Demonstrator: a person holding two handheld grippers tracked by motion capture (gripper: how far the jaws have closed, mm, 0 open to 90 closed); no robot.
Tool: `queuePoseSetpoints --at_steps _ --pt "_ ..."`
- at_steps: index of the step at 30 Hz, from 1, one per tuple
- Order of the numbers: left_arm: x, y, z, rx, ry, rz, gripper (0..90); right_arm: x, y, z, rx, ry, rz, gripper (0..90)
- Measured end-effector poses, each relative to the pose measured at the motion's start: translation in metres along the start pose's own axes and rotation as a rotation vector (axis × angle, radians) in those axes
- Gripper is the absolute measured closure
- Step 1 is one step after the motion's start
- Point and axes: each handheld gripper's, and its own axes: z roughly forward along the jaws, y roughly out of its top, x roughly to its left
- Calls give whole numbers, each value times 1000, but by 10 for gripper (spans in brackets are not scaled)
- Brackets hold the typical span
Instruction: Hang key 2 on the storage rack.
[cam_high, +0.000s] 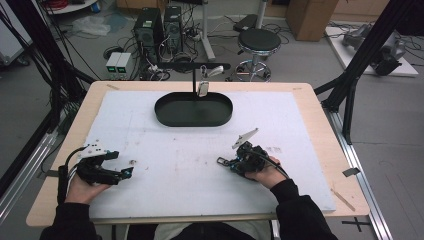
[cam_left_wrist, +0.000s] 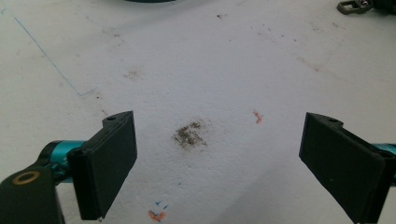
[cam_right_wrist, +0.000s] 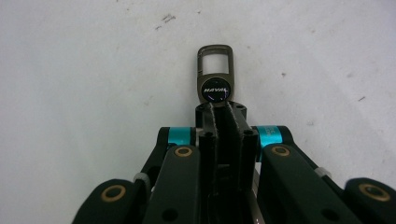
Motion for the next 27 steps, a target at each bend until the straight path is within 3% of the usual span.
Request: queuePoseSetpoints --at_steps 7,9,10,11,13,20,27 --pt "0 0 0 1 -3 0 117 -3 -1 -9 -33 8 10 843" --pt "1 0 0 -6 -7 -6 117 -5 0 -13 -53 -10 10 843" --pt "1 0 0 -9 -5 -7 117 -6 0 -22 -102 -1 12 843" --pt "1 0 0 -9 -5 -9 117 -6 0 -22 -102 -1 12 843" --pt "1 0 0 -8 -5 -9 117 -8 4 -35 -152 -5 16 843" --pt "1 0 1 -2 -5 -4 117 -16 13 -51 -203 -3 16 842" --pt "2 0 0 -12 -10 -14 117 -18 20 -59 -218 -14 9 842"
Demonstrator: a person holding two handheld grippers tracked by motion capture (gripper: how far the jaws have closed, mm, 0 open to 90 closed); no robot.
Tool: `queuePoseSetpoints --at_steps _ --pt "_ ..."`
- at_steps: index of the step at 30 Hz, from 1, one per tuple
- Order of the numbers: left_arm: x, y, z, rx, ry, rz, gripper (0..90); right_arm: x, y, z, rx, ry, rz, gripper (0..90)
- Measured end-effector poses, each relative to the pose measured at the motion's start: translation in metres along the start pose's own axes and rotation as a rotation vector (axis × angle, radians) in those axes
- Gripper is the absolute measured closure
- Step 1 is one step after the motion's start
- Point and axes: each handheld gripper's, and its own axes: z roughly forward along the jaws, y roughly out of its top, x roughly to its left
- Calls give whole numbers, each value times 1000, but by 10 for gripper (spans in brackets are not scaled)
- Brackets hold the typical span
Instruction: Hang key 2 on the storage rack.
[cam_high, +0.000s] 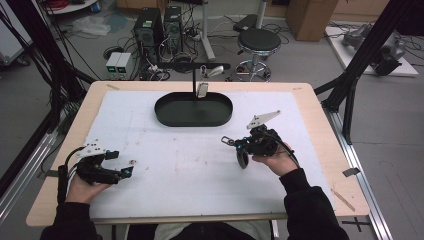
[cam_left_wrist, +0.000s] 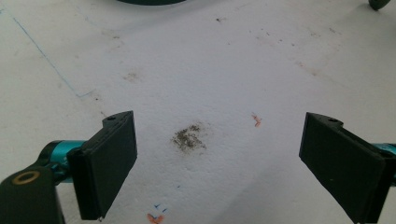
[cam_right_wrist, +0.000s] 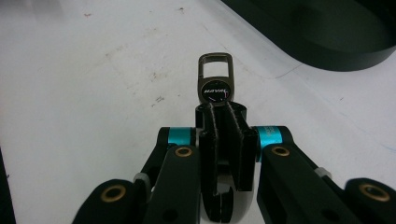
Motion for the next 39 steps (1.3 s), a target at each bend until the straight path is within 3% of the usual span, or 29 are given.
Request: queuePoseSetpoints --at_steps 7,14,24,31,39 --pt "0 0 0 1 0 -1 117 0 8 -4 -11 -3 -6 841" --pt "0 0 0 1 0 0 117 0 28 -9 -34 -5 -34 840" --pt "0 0 1 7 -5 7 117 1 47 -6 -53 1 -27 840" --pt "0 0 0 -2 -8 -2 117 3 65 -2 -65 37 -39 840" --pt "1 0 0 -2 -8 -1 117 4 81 -1 -56 45 -57 840"
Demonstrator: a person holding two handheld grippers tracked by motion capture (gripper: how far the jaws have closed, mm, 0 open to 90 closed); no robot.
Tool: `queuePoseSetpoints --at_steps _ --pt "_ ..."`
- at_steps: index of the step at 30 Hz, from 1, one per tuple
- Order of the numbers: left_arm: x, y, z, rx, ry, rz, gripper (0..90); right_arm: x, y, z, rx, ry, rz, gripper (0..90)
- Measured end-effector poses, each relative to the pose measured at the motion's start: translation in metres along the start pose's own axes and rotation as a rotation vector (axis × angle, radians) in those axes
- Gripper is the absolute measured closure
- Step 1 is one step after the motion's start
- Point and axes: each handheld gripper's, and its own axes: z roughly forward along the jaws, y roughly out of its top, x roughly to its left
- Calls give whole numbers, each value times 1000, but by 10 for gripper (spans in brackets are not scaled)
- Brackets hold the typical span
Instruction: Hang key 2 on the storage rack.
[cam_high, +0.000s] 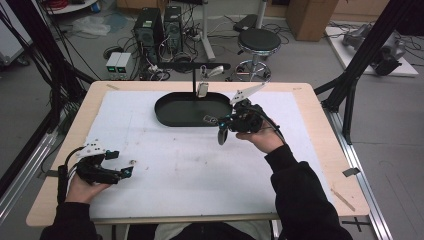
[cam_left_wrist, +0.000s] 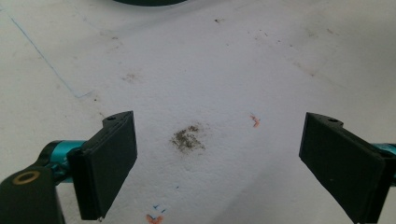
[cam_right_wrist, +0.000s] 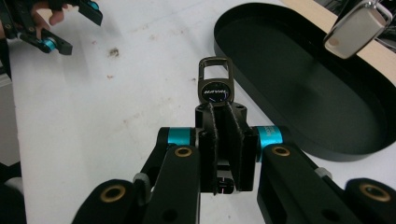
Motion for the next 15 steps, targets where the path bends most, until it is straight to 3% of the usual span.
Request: queuePoseSetpoints --at_steps 15 --pt "1 0 -1 -3 3 -2 117 -9 25 3 5 16 -4 839"
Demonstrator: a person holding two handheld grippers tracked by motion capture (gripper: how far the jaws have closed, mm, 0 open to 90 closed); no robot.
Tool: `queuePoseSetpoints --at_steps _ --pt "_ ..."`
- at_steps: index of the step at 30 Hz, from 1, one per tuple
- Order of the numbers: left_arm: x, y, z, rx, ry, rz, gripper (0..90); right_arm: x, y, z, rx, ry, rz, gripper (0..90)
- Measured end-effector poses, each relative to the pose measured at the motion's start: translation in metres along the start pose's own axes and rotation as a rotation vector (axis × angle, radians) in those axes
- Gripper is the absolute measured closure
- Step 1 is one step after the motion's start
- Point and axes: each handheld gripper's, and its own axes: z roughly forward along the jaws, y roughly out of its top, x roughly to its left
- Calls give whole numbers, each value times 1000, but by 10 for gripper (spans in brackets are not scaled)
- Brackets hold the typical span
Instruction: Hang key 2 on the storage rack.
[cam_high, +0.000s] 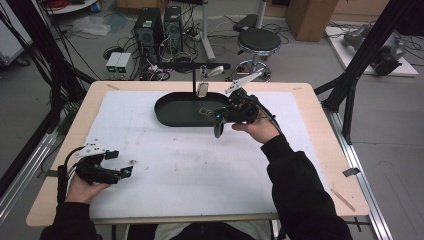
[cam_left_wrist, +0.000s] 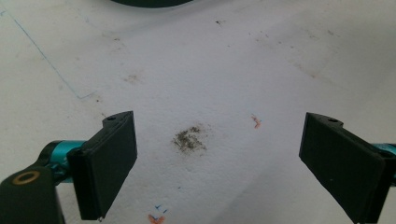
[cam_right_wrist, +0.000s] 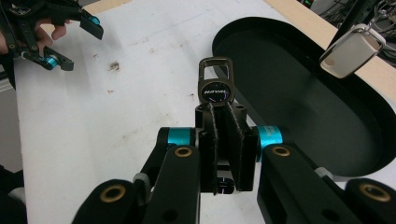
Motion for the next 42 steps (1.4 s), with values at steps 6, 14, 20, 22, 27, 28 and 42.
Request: queuePoseSetpoints --at_steps 6,14,20,22,27,28,42 --pt "0 0 0 1 -1 2 117 -7 6 5 -5 13 14 839" --pt "1 0 0 0 -2 1 117 -14 18 16 16 9 14 840" --pt "1 0 0 -2 -2 -3 117 -18 30 22 15 11 15 839" --pt "1 0 0 -6 -2 -3 117 -20 34 25 16 9 16 839" --pt "2 0 0 -7 -4 -3 117 -23 41 32 16 8 22 839" --pt "2 0 0 -7 -5 -3 117 -23 42 34 19 7 17 839" --pt "2 0 -3 -17 1 -7 117 -40 68 47 -2 -10 33 839"
